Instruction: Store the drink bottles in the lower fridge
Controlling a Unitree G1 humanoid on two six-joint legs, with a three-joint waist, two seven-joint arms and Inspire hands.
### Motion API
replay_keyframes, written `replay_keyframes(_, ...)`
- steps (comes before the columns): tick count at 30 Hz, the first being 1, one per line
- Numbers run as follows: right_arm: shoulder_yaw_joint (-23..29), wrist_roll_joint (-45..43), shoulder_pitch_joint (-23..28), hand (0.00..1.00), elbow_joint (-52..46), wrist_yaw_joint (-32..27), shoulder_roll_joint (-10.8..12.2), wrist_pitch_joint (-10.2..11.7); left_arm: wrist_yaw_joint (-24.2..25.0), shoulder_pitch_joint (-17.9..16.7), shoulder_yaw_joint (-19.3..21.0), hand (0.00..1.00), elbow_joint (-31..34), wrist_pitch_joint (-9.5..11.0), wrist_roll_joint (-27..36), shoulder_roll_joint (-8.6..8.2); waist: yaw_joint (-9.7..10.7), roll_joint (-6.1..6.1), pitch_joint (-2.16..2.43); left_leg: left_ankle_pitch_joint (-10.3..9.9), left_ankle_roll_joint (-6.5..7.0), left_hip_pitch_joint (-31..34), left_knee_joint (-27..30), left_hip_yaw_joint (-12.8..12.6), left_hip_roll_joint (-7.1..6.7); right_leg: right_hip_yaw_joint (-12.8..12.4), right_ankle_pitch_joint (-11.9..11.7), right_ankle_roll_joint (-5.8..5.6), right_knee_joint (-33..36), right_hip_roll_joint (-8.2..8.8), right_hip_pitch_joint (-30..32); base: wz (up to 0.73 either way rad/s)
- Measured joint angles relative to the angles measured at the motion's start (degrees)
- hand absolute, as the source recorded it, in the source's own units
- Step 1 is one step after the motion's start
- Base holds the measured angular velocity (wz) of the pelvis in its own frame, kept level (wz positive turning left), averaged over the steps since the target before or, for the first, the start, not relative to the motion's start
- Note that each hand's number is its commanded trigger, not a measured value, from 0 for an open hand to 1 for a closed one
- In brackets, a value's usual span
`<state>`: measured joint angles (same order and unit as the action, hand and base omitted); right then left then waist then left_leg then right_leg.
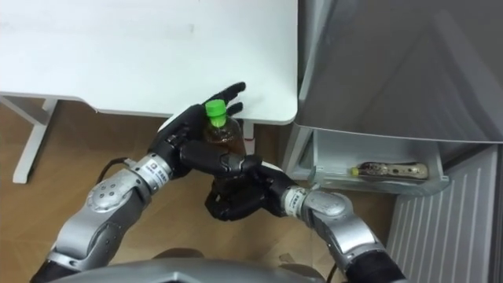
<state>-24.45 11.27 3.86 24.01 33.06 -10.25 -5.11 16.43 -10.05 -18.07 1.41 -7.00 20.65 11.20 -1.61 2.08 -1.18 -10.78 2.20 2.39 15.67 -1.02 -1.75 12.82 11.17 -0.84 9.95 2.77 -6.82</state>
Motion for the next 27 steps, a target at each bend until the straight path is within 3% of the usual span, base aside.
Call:
replay_keyframes(7, 0.6, -0.36, 0.65, 1.0, -0.1, 0.98, -1.39, 0.0, -0.23, 0.02, 0.55, 0.0, 4.73, 0.13, -0.05, -0.02, -0.33, -0.63, 0.11, 0.0, 0.01, 0.0, 0.07, -0.02, 0.05, -0.15, -0.01, 0.01, -0.07, -0.01, 0.06, 0.0)
replay_keyframes(9, 1.1, -0.36, 1.02, 1.0, -0.11, 0.96, -1.41, 0.0, -0.37, 0.12, 1.55, 0.0, 8.35, 1.65, 0.0, -0.31, -0.34, -0.84, 0.2, 0.0, 0.01, -0.1, 0.11, -0.07, 0.08, -0.15, -0.01, 0.01, -0.09, -0.01, 0.06, 0.0)
replay_keyframes(11, 1.3, -0.37, 1.47, 1.0, -0.11, 0.93, -1.47, 0.0, -0.72, 0.84, 2.63, 0.0, 11.14, 4.77, 0.02, -1.39, -0.38, -1.19, 0.27, 0.01, 0.0, -0.97, -0.05, -0.3, 0.06, -0.2, -0.01, 0.01, -0.16, 0.01, -0.54, -0.05)
replay_keyframes(13, 1.45, -0.37, 1.88, 1.0, -0.11, 0.92, -1.38, 0.0, -0.99, 1.45, 3.1, 0.0, 11.28, 5.84, -0.02, -1.94, -0.38, -1.38, 0.34, 0.01, 0.01, -2.15, -0.48, -0.47, 0.08, -0.2, 0.0, 0.0, -0.18, 0.04, -1.45, -0.05)
replay_keyframes(22, 3.95, -3.71, 4.0, 1.0, -0.05, 0.89, -0.91, -0.02, -4.03, 2.05, 11.03, 0.0, 16.53, 6.17, -0.04, -2.3, -0.7, -1.34, 0.33, 0.01, -0.03, -3.03, -1.26, -0.43, 0.1, -0.16, 0.0, -0.01, -0.26, -0.01, -2.14, 0.0)
replay_keyframes(27, 5.51, -5.32, 5.17, 1.0, -0.05, 0.99, -0.91, -0.02, -6.86, 2.87, 14.3, 0.0, 17.36, 7.45, -0.07, -2.31, -2.59, -1.34, 0.34, 0.02, -0.01, -3.71, -1.08, -0.66, 0.08, -0.28, 0.0, 0.0, -0.24, 0.04, -2.3, -0.01)
